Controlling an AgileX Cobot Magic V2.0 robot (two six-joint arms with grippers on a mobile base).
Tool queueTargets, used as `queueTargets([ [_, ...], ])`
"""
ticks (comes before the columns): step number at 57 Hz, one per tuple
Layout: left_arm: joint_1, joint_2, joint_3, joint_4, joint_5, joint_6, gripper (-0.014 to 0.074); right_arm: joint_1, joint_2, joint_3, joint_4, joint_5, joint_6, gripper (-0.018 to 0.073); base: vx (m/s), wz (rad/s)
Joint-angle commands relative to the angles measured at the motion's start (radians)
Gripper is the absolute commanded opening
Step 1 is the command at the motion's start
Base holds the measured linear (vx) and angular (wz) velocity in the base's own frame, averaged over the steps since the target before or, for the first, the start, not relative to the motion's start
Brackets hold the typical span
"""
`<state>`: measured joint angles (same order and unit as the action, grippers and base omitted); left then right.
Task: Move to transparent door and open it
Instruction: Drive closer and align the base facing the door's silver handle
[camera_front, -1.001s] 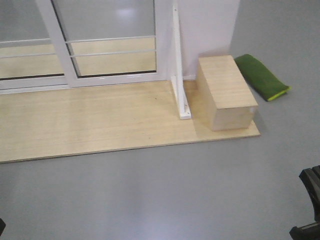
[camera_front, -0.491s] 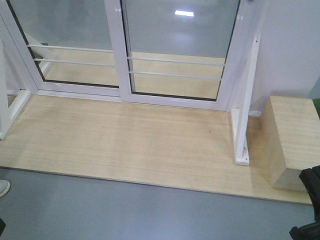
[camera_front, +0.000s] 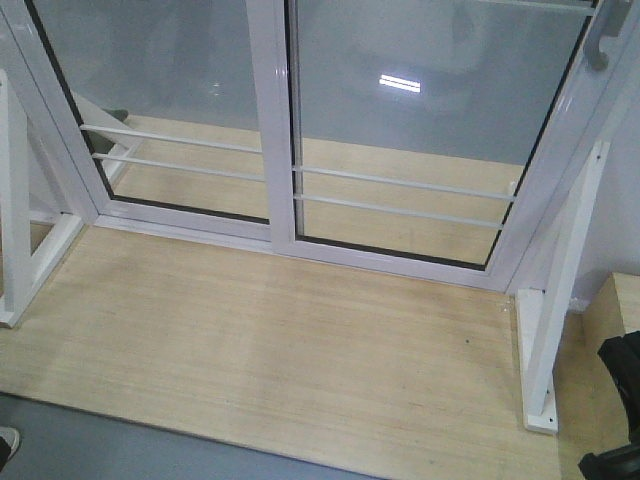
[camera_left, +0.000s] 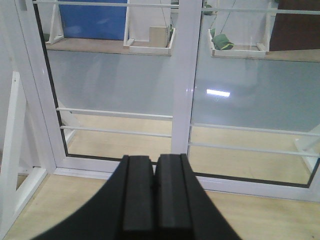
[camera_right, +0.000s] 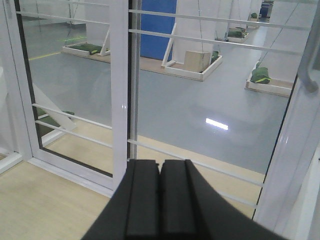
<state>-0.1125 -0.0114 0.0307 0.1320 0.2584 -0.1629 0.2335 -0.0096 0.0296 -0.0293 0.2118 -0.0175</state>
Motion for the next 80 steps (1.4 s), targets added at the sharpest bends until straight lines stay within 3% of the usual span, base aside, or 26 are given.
queueTargets([
  [1, -0.006, -0.014, 0.01, 0.0, -0.081, -0.001, 0.0, -0.005, -0.013, 0.004, -0.005, -0.082, -0.001, -0.0001, 0.46, 0.01],
  [35, -0.006, -0.014, 0.01, 0.0, -0.081, -0.001, 0.0, -0.005, -0.013, 0.003, -0.005, -0.085, -0.001, -0.0001, 0.39, -0.21],
  [80, -0.006, -0.014, 0.01, 0.0, -0.081, -0.001, 0.0, -0.005, -0.013, 0.003, -0.004, -0.085, -0.001, -0.0001, 0.16, -0.15],
])
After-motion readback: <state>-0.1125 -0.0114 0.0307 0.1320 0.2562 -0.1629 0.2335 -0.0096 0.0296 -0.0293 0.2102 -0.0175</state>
